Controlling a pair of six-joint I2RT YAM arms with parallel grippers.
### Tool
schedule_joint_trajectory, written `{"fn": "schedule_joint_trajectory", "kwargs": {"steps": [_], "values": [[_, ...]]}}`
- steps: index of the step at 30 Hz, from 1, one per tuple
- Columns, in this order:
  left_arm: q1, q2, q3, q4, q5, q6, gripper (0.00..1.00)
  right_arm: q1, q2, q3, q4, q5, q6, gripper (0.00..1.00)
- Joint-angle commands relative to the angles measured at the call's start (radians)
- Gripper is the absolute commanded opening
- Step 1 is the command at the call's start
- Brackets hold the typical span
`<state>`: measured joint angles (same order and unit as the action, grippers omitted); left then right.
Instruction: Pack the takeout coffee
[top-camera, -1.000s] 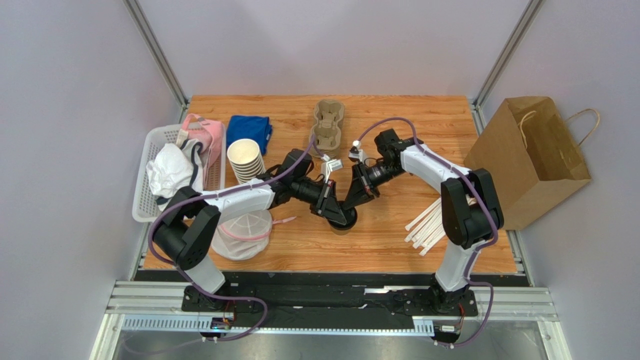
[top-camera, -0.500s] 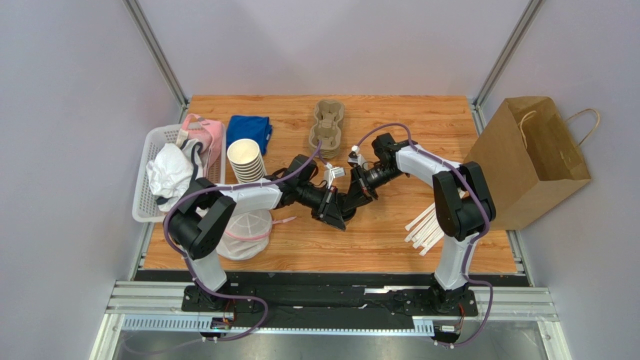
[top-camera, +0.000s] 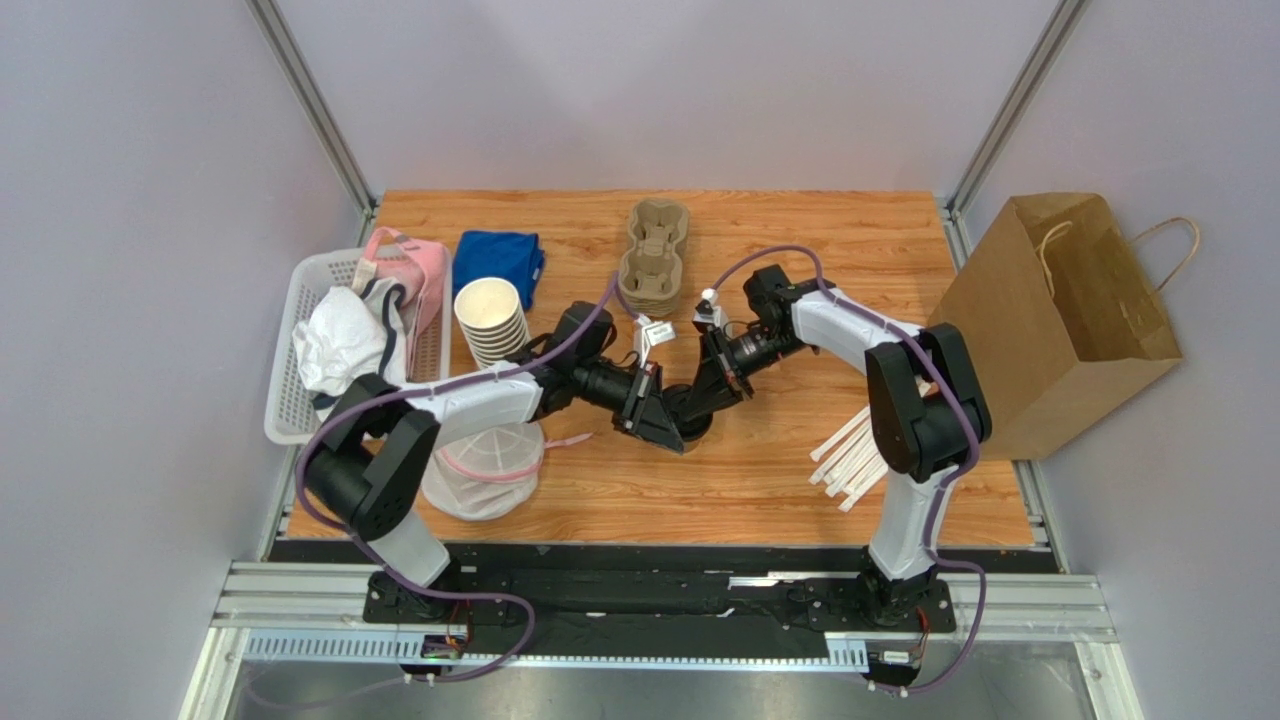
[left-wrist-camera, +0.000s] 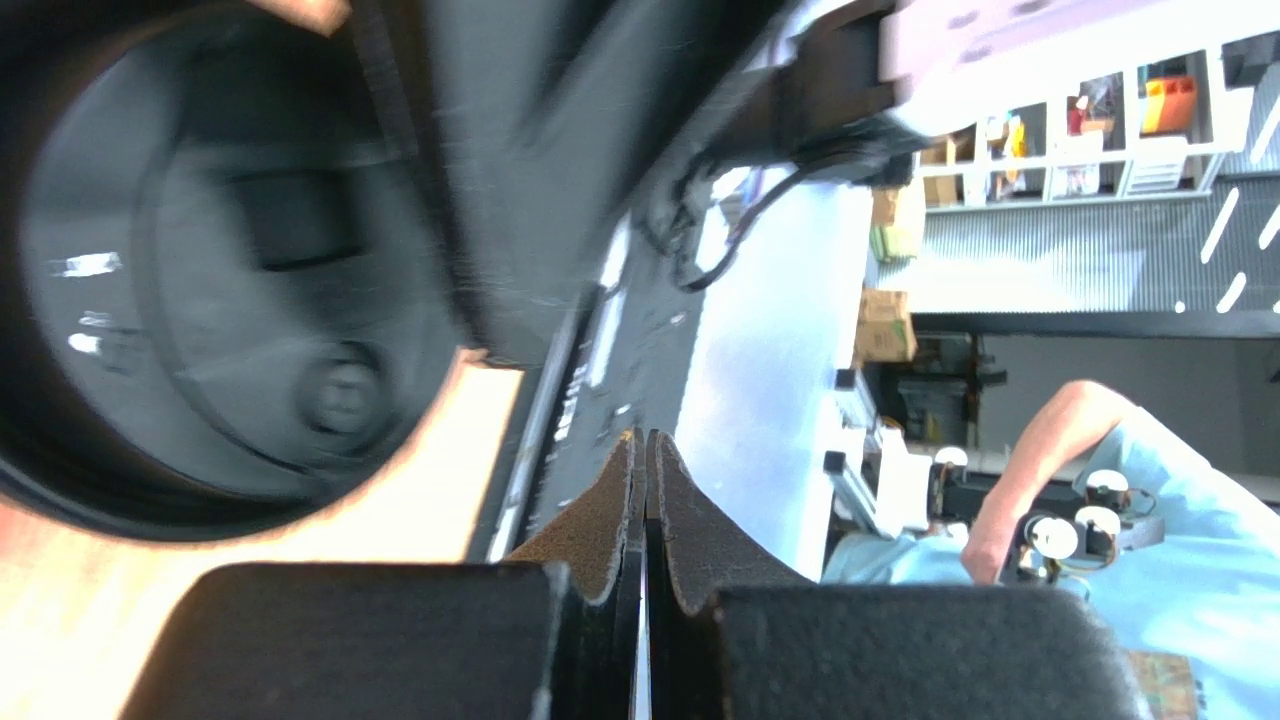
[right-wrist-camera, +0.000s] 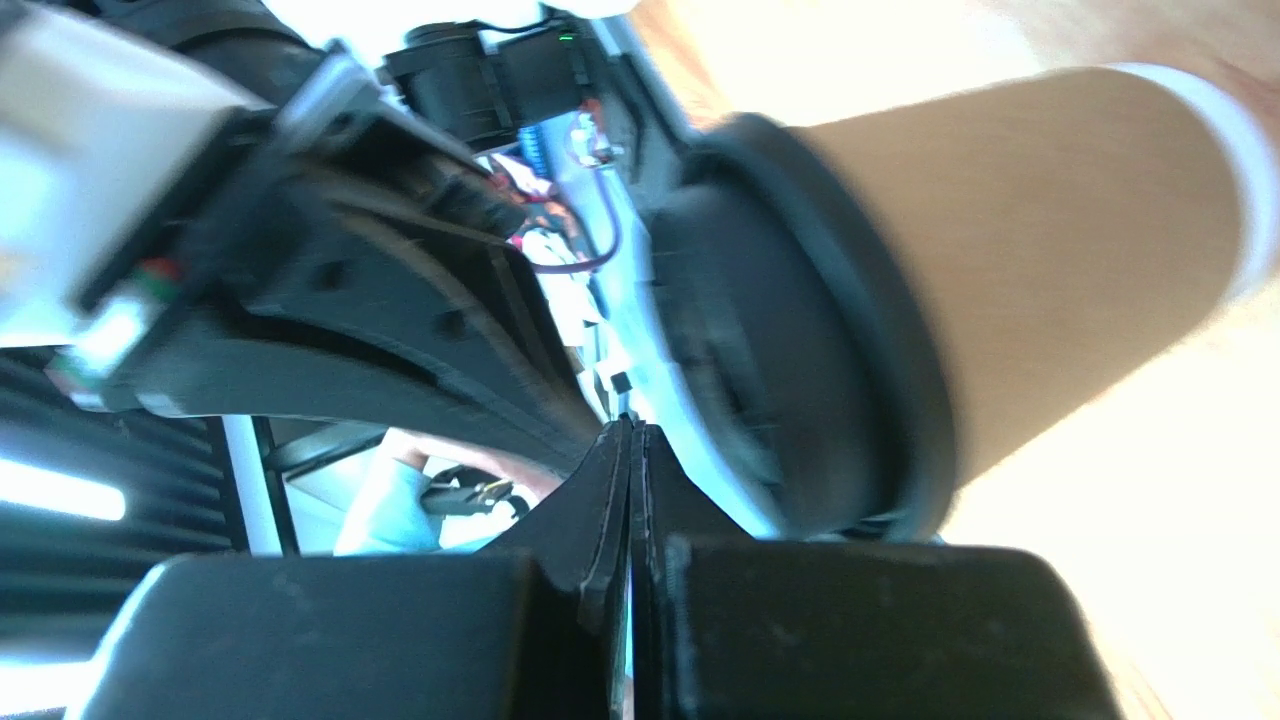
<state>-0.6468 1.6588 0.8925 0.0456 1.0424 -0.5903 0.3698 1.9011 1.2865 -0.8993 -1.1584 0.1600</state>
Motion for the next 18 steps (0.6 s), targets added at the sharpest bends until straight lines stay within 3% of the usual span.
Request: {"fn": "schedule_joint_trajectory", "kwargs": {"steps": [1,5,18], "values": [[0.035,-0.123,0.002,0.028,-0.002,-0.067,0.0,-0.008,-0.094,0.073,0.005,-0.119,0.004,0.0],[0.081,-0.108,-0.026,0.101,-0.042,-0.201,0.0,-0.023,-0.094,0.096,0.002,-0.071,0.015,0.0],[0.085,0.079,0.046,0.076,-0.1,-0.215,0.0,-0.046,0.036,0.082,-0.023,0.009,-0.04,0.0]]}}
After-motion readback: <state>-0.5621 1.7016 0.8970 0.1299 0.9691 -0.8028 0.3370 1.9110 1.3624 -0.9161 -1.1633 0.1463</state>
